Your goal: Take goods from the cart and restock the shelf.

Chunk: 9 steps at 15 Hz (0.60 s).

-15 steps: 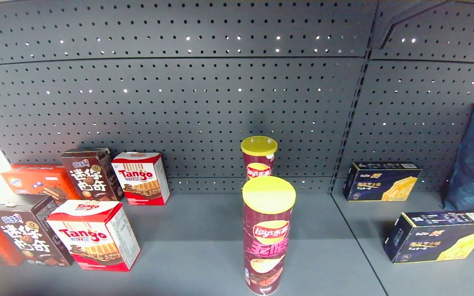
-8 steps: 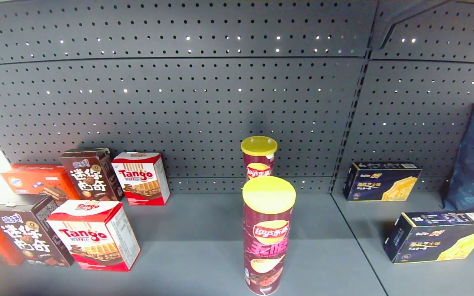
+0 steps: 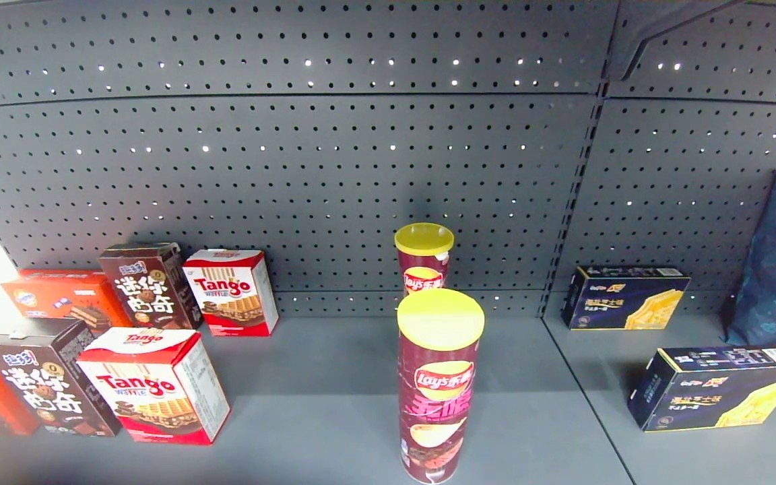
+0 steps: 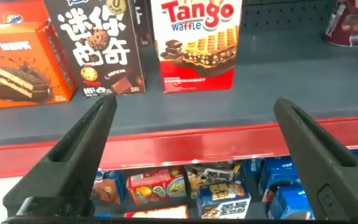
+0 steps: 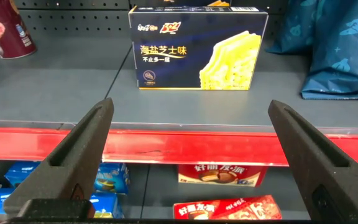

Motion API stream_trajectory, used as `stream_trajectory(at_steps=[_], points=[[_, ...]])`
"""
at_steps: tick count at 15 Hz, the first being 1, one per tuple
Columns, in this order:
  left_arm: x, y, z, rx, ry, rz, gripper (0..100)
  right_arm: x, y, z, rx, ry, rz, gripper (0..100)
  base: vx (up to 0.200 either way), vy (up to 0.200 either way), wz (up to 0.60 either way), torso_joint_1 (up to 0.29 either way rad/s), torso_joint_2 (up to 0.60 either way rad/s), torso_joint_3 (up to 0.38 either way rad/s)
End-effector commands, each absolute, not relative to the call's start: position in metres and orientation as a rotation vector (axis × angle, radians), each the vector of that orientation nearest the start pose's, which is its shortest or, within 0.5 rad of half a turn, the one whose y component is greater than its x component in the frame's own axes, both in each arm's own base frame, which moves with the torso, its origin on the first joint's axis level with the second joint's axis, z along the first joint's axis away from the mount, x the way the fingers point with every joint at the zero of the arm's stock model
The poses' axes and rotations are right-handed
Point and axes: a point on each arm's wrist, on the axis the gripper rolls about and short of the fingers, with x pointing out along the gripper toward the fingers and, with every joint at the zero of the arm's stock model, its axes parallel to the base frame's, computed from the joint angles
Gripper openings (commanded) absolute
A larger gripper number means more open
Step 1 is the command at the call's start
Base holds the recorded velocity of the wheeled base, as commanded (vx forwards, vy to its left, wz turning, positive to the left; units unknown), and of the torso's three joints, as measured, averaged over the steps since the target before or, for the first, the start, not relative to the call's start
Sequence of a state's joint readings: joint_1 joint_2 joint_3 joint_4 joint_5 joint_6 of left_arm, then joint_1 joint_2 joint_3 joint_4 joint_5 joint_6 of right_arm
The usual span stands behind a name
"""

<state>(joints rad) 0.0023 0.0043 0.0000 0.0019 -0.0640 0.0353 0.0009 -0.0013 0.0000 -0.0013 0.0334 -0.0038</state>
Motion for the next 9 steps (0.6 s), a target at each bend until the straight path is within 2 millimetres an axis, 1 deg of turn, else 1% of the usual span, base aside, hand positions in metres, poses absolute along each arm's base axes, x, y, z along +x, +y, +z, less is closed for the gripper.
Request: stream_trajectory(at_steps=[1,9], points=[[-0.0228,-0.0015,0.0753,0.032,0.001,-0.061,100,-0.0228,0.0007,0.0756,-0.005,-0.002,0.035,100,0.0,0.0,0.0,0.0,0.0,0.0],[-0.023,-0.0016,0.0757,0.023,-0.001,-0.066,100,-0.0228,0.0007,0.0756,-0.005,-0.002,0.035,100,0.0,0.0,0.0,0.0,0.0,0.0]])
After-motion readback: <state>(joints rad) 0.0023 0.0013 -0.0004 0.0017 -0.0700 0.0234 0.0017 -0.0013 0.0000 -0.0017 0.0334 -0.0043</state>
